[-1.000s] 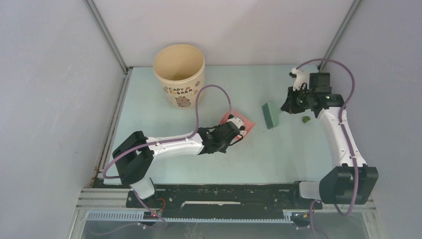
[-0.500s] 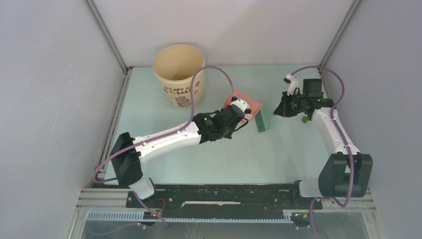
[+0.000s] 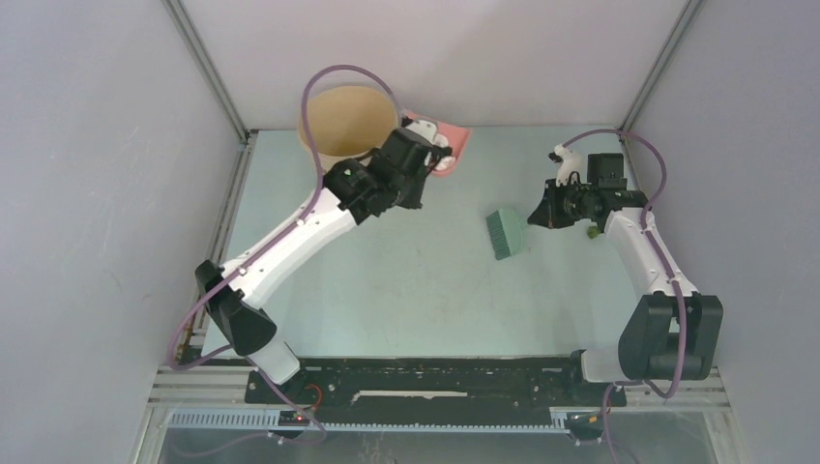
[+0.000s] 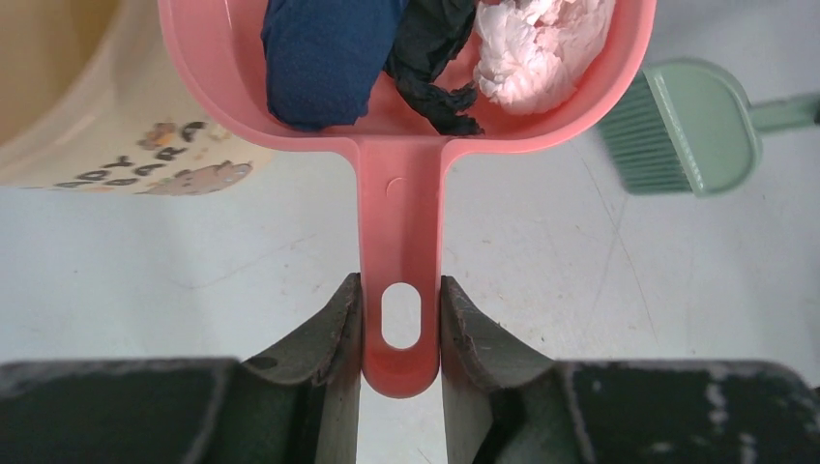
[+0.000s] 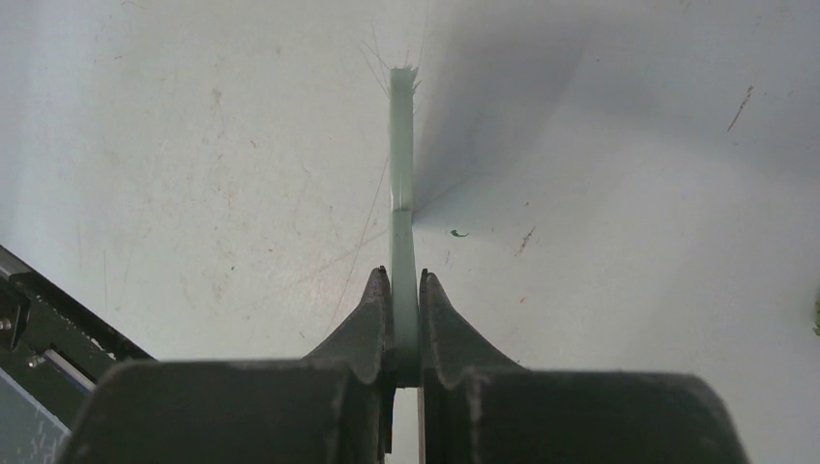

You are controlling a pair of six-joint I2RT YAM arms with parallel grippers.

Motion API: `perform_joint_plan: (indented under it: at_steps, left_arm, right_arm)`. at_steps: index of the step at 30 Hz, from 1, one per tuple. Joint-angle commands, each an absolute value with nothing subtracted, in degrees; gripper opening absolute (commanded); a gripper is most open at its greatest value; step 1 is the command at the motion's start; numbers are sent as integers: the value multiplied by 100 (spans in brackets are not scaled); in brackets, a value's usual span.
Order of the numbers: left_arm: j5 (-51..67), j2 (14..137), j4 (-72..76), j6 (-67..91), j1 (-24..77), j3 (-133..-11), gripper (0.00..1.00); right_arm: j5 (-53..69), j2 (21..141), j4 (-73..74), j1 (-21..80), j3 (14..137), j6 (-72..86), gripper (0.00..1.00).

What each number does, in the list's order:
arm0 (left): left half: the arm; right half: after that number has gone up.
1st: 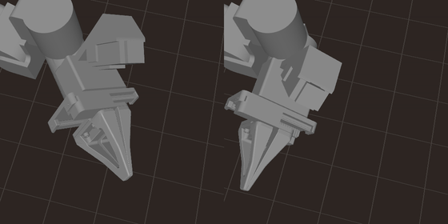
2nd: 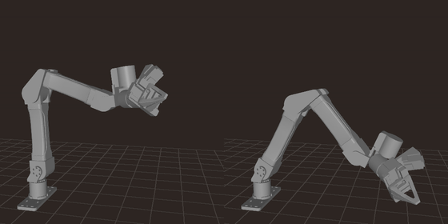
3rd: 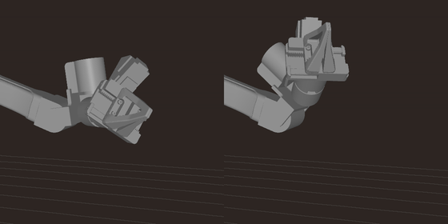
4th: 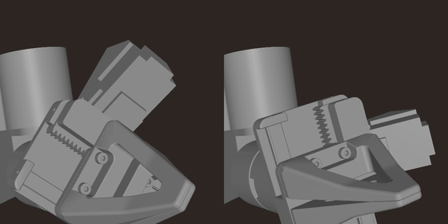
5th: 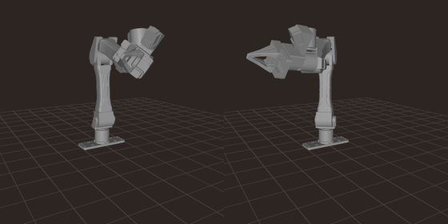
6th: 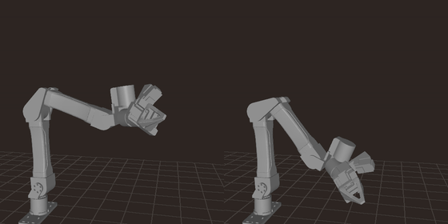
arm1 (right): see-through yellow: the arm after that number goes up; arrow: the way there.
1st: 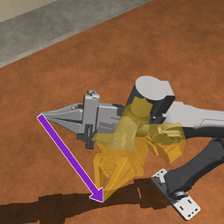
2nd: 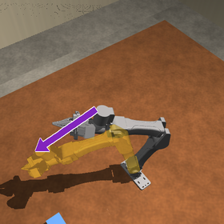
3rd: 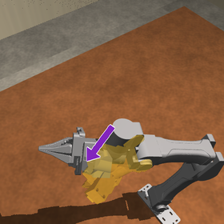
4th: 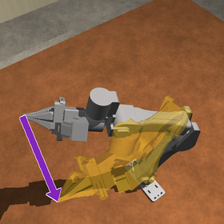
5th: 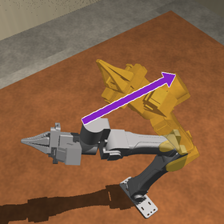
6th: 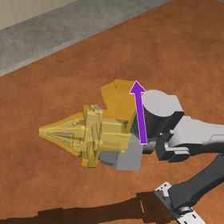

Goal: Sweep away the paper scraps from the table

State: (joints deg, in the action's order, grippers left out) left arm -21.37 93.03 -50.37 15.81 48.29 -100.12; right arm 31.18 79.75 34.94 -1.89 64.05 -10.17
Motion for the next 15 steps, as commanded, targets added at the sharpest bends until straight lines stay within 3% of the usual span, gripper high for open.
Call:
perform_joint_plan:
  at_steps: [1,15]
  left_arm:
    - [-1919,8993,-5370,1468,4406,-10581,0]
    - [-164,9128,-5189,2136,2799,-11213,0]
  right_arm:
    - [3307,7954,3419,-202,6426,-1133,0]
    - [3334,8024,3445,-124,6426,-1167,0]
